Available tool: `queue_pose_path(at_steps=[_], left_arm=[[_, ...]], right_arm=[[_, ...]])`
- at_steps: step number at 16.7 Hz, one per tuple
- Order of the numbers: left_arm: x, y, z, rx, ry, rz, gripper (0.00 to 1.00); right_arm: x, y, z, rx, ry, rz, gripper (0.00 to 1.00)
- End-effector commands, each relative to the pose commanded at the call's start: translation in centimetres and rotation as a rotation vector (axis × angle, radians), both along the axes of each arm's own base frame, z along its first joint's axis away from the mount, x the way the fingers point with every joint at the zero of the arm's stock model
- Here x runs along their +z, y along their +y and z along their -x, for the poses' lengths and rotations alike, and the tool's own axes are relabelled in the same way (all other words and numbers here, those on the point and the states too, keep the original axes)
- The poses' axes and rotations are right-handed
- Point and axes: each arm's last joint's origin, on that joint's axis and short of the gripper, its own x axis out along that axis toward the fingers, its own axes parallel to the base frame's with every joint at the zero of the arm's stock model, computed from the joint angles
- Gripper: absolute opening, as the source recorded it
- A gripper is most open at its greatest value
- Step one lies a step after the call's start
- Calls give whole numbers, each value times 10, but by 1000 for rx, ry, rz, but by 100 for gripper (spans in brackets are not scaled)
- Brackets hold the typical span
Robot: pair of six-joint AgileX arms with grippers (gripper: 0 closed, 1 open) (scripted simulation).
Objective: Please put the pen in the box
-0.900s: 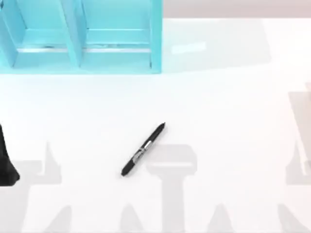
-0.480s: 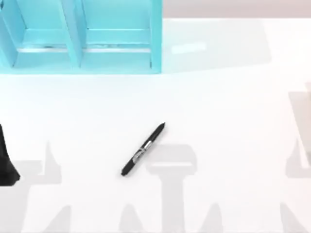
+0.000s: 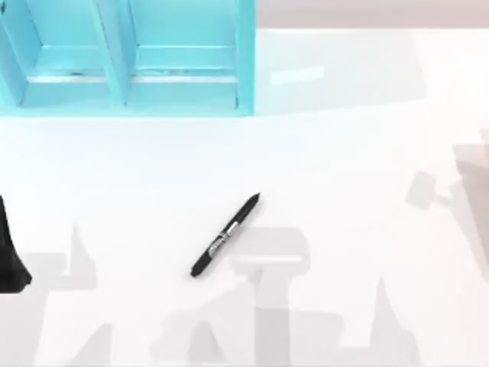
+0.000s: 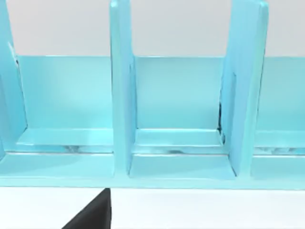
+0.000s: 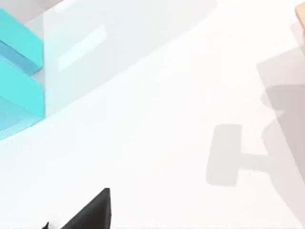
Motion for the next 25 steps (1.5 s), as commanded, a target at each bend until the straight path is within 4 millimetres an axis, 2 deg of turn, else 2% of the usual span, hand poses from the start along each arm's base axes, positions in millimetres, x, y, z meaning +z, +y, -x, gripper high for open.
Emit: queue_pose_path(at_steps=[3, 6, 8, 11, 14, 17, 21, 23, 25], left_arm=[[0, 0, 0, 0, 0, 0, 100], [0, 0, 0, 0, 0, 0, 100], [0, 0, 0, 0, 0, 0, 100], [0, 0, 0, 0, 0, 0, 100], [0, 0, 0, 0, 0, 0, 100], [0, 0, 0, 0, 0, 0, 100], [0, 0, 0, 0, 0, 0, 100], [0, 0, 0, 0, 0, 0, 100], [0, 0, 0, 0, 0, 0, 100]], right_arm=[[6, 22, -64, -31, 236, -87, 100], [-8, 41, -114, -106, 422, -108, 100], [-20, 49, -138, -174, 520, -103, 100], [-26, 65, -168, -270, 610, -108, 100], [-39, 105, -197, -299, 686, -96, 100], [-64, 168, -205, -264, 777, -34, 100], [-85, 256, -183, -196, 862, 53, 100], [-91, 289, -169, -173, 887, 74, 100], [-88, 310, -158, -159, 894, 60, 100]])
